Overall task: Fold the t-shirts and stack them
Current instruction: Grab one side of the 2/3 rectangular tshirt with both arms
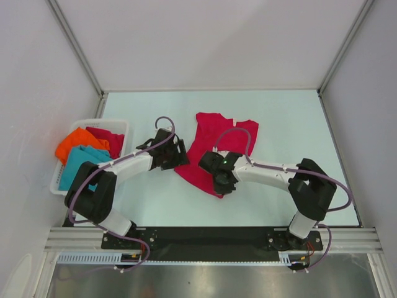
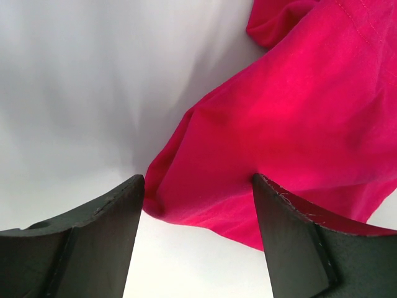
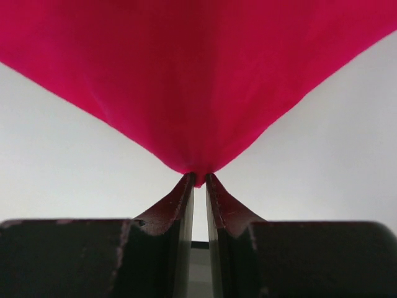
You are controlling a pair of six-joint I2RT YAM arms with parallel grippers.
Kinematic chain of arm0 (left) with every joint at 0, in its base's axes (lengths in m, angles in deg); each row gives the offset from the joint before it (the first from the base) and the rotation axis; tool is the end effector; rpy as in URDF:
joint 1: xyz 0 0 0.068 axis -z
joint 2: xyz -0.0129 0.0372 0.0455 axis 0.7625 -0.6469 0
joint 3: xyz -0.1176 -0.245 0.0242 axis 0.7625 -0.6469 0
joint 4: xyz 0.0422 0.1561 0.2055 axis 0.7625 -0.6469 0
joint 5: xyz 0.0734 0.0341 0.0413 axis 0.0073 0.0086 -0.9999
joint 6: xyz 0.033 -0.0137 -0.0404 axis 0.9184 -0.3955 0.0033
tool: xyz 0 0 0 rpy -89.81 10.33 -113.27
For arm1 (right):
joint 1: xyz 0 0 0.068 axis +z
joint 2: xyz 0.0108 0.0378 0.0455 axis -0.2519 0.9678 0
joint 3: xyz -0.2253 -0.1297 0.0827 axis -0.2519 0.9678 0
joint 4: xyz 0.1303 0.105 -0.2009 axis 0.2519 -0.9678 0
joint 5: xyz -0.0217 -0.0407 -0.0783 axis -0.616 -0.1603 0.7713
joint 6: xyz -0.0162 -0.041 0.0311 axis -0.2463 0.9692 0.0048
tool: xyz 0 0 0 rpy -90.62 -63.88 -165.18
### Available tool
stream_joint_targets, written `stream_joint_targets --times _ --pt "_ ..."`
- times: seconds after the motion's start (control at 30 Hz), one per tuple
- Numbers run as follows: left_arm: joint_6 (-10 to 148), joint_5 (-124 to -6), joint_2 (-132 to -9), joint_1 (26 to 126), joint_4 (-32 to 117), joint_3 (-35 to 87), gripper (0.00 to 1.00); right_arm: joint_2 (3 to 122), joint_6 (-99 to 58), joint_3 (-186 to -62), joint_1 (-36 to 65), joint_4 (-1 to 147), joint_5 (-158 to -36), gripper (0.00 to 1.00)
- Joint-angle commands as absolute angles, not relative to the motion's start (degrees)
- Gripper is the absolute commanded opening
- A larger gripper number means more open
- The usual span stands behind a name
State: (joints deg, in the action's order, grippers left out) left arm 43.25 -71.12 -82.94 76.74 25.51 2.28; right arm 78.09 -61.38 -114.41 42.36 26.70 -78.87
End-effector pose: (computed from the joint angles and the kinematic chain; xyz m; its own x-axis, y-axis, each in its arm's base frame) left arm 0.2683 -0.1383 0.1771 -0.8628 -0.2354 -0.4474 -0.0605 0.9267 -0.3709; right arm 0.1772 0.2601 0.1980 -0.9518 -0.1246 -0.2801 -0.1413 0.9892 0.0400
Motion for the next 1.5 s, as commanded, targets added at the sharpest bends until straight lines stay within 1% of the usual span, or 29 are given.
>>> stream_joint_targets --times 0.0,0.2,0.27,0.3,0.33,0.4,0.43,0.47,0.5,0.73,0.83,1.07,1.17,1.3,1.4,1.47 --pt "43.82 -70.35 -83.42 76.93 27.22 3.25 0.75 80.8 -60.79 -117.03 42.45 29.44 -77.79 0.19" --pt "43.99 -70.26 -83.68 76.93 27.22 3.52 0.75 82.39 -60.61 -116.07 42.45 30.5 -77.44 0.18" --pt "44.08 -70.09 -83.77 77.02 27.14 3.69 0.75 82.13 -60.52 -115.28 42.54 30.67 -77.44 0.15" --pt "44.08 -69.91 -83.95 76.93 27.48 3.61 0.74 81.95 -60.61 -115.02 42.54 30.94 -77.62 0.12" --pt "44.08 -69.3 -83.95 76.93 27.66 3.52 0.73 81.69 -60.43 -114.66 42.45 31.11 -77.88 0.0" --pt "44.17 -68.07 -83.86 76.93 29.32 2.73 0.55 80.63 -60.35 -113.79 42.71 31.38 -78.06 0.0" --pt "44.17 -67.2 -83.86 76.93 29.68 2.64 0.44 80.11 -60.35 -113.52 43.15 31.38 -77.97 0.0" --pt "43.99 -67.01 -83.86 76.93 29.95 2.38 0.16 78.97 -60.43 -113.17 43.24 31.46 -77.88 0.0" --pt "43.82 -67.01 -83.95 76.93 29.95 2.2 0.0 78.44 -60.69 -112.73 43.42 31.03 -77.71 0.0" --pt "43.46 -66.4 -82.19 76.93 29.69 0.27 0.0 73.87 -62.98 -110.97 44.91 27.08 -75.86 0.0" --pt "43.46 -66.31 -79.65 76.93 28.28 -1.31 0.0 71.59 -64.73 -110.1 46.14 24.62 -75.34 0.0" --pt "42.41 -65.08 -70.86 77.28 23.72 -7.81 0.0 65.61 -69.83 -106.76 49.83 19.44 -74.89 0.0" --pt "41.62 -63.94 -65.42 78.33 21.08 -10.45 0.0 63.24 -72.99 -105.7 52.29 15.84 -74.45 0.0" --pt "39.95 -64.02 -55.07 80.1 17.13 -14.49 0.0 59.81 -78.0 -104.12 55.8 12.58 -75.07 0.0" --pt "38.98 -64.02 -49.87 80.27 14.22 -15.82 0.0 58.22 -81.69 -104.2 59.14 10.64 -75.51 0.0" --pt "38.89 -64.81 -48.62 80.27 12.99 -15.56 0.0 58.3 -83.72 -104.38 61.43 9.85 -75.68 0.0"
